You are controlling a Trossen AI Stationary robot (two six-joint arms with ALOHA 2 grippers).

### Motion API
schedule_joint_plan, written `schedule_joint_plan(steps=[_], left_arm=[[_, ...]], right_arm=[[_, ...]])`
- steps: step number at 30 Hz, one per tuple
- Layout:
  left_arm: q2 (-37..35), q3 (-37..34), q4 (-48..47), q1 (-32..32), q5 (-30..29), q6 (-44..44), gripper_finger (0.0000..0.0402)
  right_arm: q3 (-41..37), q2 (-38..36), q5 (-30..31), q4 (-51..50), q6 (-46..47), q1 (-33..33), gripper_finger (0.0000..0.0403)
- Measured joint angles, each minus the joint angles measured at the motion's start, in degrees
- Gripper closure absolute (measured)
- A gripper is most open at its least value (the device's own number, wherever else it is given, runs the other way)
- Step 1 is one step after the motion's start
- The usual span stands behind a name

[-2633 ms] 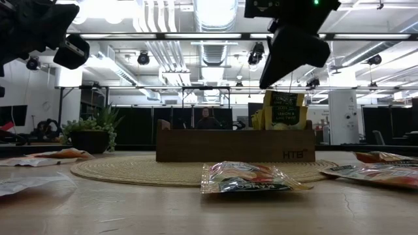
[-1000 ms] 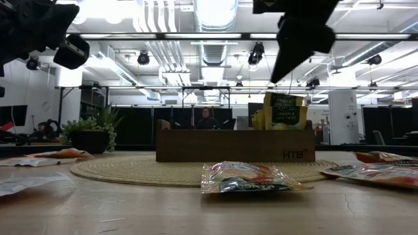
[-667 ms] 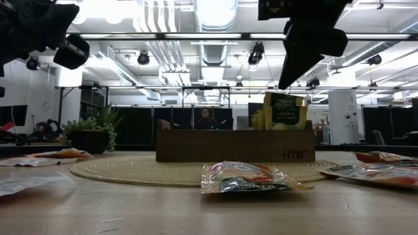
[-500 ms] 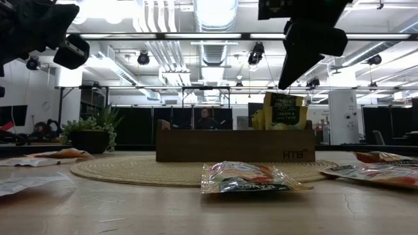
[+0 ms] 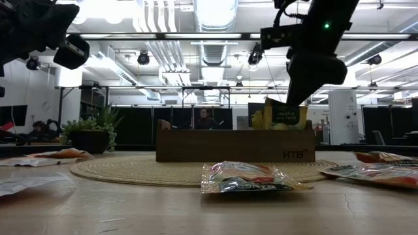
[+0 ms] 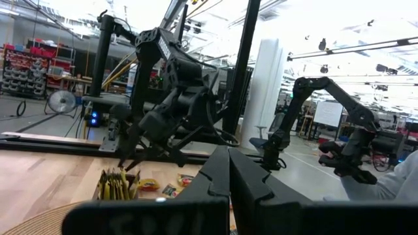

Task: Pick & Place Tea
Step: Put the yellow tea bag into the right of the wooden organizer

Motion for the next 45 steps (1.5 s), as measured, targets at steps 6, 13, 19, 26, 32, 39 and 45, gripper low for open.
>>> schedule_joint_plan(steps=[6, 13, 19, 26, 32, 39, 45], left_arm=[[0.0, 0.0, 0.0, 0.0, 0.0, 0.0, 0.0402], [0.0, 0.0, 0.0, 0.0, 0.0, 0.0, 0.0402], [0.0, 0.0, 0.0, 0.0, 0.0, 0.0, 0.0402], [0.0, 0.0, 0.0, 0.0, 0.0, 0.0, 0.0402], [0.0, 0.0, 0.0, 0.0, 0.0, 0.0, 0.0402], [0.0, 0.0, 0.0, 0.0, 0.0, 0.0, 0.0402], [0.0, 0.0, 0.0, 0.0, 0.0, 0.0, 0.0401]], right_arm=[[1.4, -0.1, 0.0, -0.2, -0.2, -0.1, 0.0335], [2.2, -0.1, -0.2, 1.2, -1.8, 0.1, 0.0335], [0.5, 0.0, -4.2, 6.7, -6.7, 0.1, 0.0335], [-1.0, 0.3, -7.5, 9.0, -7.9, -0.4, 0.0335], [-1.2, 0.1, -7.7, 8.8, -9.2, -0.9, 0.0336], [-0.9, 0.0, -7.9, 8.6, -10.3, -1.0, 0.0383], [0.0, 0.0, -7.9, 7.7, -10.1, -1.0, 0.0394]])
